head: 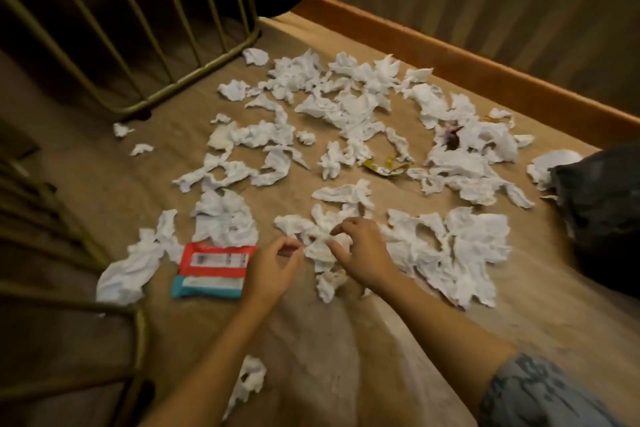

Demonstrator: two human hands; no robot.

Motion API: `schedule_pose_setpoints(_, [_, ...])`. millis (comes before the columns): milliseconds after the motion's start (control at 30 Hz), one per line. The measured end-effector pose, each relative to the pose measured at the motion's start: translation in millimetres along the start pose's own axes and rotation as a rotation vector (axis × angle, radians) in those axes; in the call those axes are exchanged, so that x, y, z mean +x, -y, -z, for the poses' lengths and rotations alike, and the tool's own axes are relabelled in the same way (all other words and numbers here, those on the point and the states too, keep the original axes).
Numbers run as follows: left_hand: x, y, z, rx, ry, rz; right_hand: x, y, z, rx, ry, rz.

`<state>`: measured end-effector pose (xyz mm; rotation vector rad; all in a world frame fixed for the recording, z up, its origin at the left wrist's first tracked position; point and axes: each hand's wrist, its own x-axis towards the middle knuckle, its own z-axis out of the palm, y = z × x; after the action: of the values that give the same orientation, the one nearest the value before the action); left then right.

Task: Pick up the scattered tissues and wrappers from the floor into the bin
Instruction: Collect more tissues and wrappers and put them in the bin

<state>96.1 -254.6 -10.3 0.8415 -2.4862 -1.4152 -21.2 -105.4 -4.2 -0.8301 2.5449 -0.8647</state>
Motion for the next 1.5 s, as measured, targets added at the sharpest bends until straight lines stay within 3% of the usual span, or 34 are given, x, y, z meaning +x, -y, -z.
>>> schedule_pose_setpoints(100, [-46, 36, 11, 0.074, -0.154, 0.047, -17, -2, -40, -0.087, -0.003, -0.166])
schedule_pose_setpoints(200, [-92, 69, 12, 0.325, -0.331, 0.096, -40, -6, -71, -0.140, -0.001, -0.250])
schedule_pose_setpoints(300, [-130, 87, 3, 0.497, -0.436, 0.334, -59, -12, -84, -0.148, -0.048, -0.231])
schedule_pose_setpoints(433, [-153, 100, -22, 0.411, -0.503, 0.533, -70, -26, -90, 0.066, -0.156, -0.154])
schedule_pose_setpoints(567, [-150, 108, -48, 0.284, -0.652, 0.343, -83, -29, -84, 0.139, -0.140, -0.098])
schedule_pose_setpoints(700, [-125, 95, -60, 0.073, -0.590, 0.284, -90, -37, -75, 0.164, -0.202, -0.041])
schedule_pose_setpoints(867, [-63, 39, -57, -0.138, -0.491, 0.178, -61, -50, -47, 0.316, -0.329, -0.196])
schedule_pose_setpoints(1000, [6, 15, -55, -0.010, -0.349, -0.096, -16, -52, -18, 0.187, -0.339, -0.084])
schedule_pose_setpoints(1133, [60, 19, -73, 0.081, -0.152, -0.103, 7, -61, -24, 0.076, -0.092, 0.034])
schedule_pose_setpoints(1233, [72, 34, -89, 0.283, -0.059, -0.122, 1, -66, -43, -0.110, 0.063, 0.133])
schedule_pose_setpoints(1333, [65, 48, -89, 0.247, -0.115, -0.195, -19, -69, -61, -0.205, 0.066, 0.183])
schedule_pose_setpoints(1500, [38, 58, -76, 0.158, -0.293, -0.210, -42, -76, -69, -0.117, -0.050, 0.189])
